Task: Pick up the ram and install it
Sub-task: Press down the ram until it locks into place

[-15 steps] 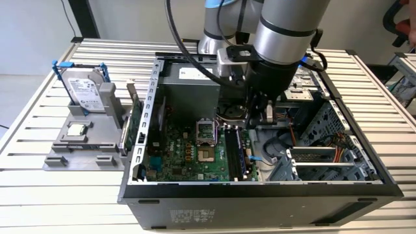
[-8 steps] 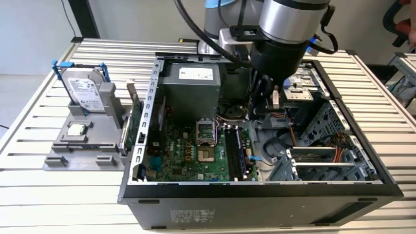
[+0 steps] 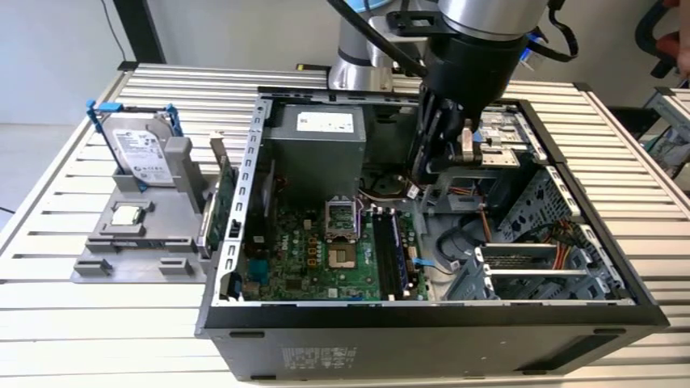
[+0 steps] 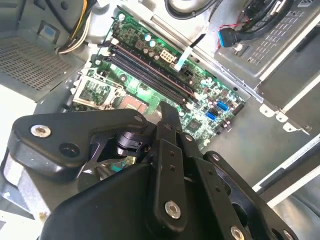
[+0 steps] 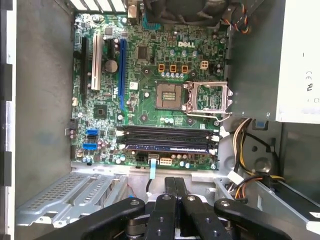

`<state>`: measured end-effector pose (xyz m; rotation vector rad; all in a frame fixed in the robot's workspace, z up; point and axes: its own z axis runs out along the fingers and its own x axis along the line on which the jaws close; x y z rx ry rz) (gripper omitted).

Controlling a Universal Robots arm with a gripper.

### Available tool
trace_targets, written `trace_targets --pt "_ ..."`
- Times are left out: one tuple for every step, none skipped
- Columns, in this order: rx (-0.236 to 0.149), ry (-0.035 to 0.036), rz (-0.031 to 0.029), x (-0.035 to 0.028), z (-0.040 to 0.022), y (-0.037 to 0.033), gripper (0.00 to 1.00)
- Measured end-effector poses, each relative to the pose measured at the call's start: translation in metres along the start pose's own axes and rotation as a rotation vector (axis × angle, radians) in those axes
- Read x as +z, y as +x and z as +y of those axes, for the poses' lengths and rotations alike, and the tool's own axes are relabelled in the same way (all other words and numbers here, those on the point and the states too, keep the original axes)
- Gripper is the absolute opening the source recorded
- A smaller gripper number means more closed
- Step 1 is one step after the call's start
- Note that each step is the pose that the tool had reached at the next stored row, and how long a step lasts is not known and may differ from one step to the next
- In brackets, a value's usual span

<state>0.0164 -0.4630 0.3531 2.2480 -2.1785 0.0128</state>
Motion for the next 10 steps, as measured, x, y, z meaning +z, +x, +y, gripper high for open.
trace_targets --pt "0.000 0.0000 0.0003 0.0000 0.0000 0.0000 0.00" --pt "0.000 0.0000 0.0006 0.0000 0.0000 0.0000 0.00" --pt "0.000 -0.0001 0.0010 -0.0001 0.0000 0.0000 0.00" --pt "0.000 -0.0001 0.0013 -0.0001 0.0000 0.0000 0.00" --pt "0.000 -0.0001 0.0016 -0.0001 0.0000 0.0000 0.00" --pt "0.000 -0.0002 0.0019 -0.0001 0.0001 0.0000 0.00" --pt "0.000 -0.0001 0.0025 -0.0001 0.0000 0.0000 0.00" --pt "0.000 -0.0002 0.0031 -0.0001 0.0000 0.0000 0.00" --pt "0.000 -0.0002 0.0033 -0.0001 0.0000 0.0000 0.00" --pt "0.000 -0.0002 0.0036 -0.0001 0.0000 0.0000 0.00"
